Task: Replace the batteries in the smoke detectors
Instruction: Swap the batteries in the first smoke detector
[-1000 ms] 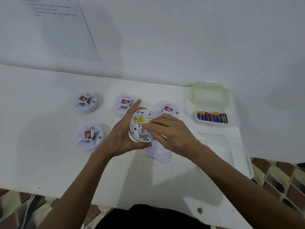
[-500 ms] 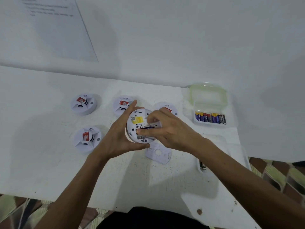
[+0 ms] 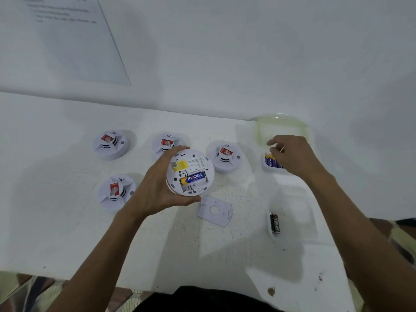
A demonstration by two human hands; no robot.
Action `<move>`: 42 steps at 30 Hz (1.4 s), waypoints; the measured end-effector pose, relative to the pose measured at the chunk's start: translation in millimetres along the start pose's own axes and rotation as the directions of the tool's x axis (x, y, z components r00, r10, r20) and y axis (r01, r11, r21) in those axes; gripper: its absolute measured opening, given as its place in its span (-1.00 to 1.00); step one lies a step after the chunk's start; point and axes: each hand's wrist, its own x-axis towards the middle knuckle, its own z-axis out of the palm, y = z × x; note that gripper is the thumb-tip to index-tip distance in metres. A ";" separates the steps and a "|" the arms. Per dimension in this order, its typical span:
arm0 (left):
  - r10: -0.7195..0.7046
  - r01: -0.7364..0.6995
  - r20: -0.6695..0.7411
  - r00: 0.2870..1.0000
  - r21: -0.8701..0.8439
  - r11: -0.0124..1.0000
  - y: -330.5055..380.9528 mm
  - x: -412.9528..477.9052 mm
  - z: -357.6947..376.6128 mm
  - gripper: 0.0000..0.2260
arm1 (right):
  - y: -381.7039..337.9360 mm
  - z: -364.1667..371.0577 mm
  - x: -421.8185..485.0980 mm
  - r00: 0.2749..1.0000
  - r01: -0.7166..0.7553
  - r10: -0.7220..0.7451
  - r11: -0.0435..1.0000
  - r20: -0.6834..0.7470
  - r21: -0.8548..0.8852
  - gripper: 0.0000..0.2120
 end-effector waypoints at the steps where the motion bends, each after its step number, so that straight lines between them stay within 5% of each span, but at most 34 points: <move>1: 0.004 -0.004 0.002 1.000 -0.005 1.000 1.0 0.6 0.4 -0.16 | 7.8 1.5 5.5 0.997 -0.037 0.039 0.999 0.064 -0.031 -0.81; 9: -0.010 0.010 0.009 1.000 -0.005 1.000 -0.5 3.8 -0.2 -0.16 | 33.9 27.3 37.9 0.929 -0.051 0.144 0.962 0.342 -0.269 -0.47; 15: -0.040 0.040 0.014 0.999 0.000 0.999 -5.3 3.3 0.2 -0.14 | 33.4 27.6 39.4 0.937 -0.013 0.094 0.972 0.337 -0.235 -0.76; 21: -0.045 0.045 0.014 0.999 0.019 0.999 -8.5 1.6 0.4 -0.14 | 33.0 20.3 26.9 0.970 -0.050 0.031 0.996 0.242 0.076 -0.82; 25: -0.035 0.034 0.015 0.999 0.037 0.999 -8.4 2.2 -0.4 -0.15 | 21.5 10.7 11.3 1.000 -0.022 0.017 0.964 0.021 0.263 -0.86; 28: -0.053 0.053 0.003 0.999 0.041 0.998 -7.2 3.6 -0.2 -0.15 | -6.1 1.9 -10.9 0.986 0.050 0.036 0.870 -0.165 0.491 -0.89; 33: -0.073 0.074 -0.013 0.997 0.042 0.996 -8.0 4.9 0.8 -0.06 | -63.2 9.0 -55.3 0.972 0.140 0.059 0.624 -0.225 0.769 -0.84; 37: -0.062 0.063 -0.021 0.998 0.048 0.997 -4.5 6.2 1.8 -0.03 | -98.1 28.9 -87.3 0.981 0.160 0.011 0.531 -0.196 0.832 -0.84; 42: -0.025 0.027 -0.036 0.999 0.050 0.998 1.2 5.6 3.6 -0.06 | -121.6 57.4 -107.6 0.963 0.250 -0.072 0.594 -0.259 0.765 -0.89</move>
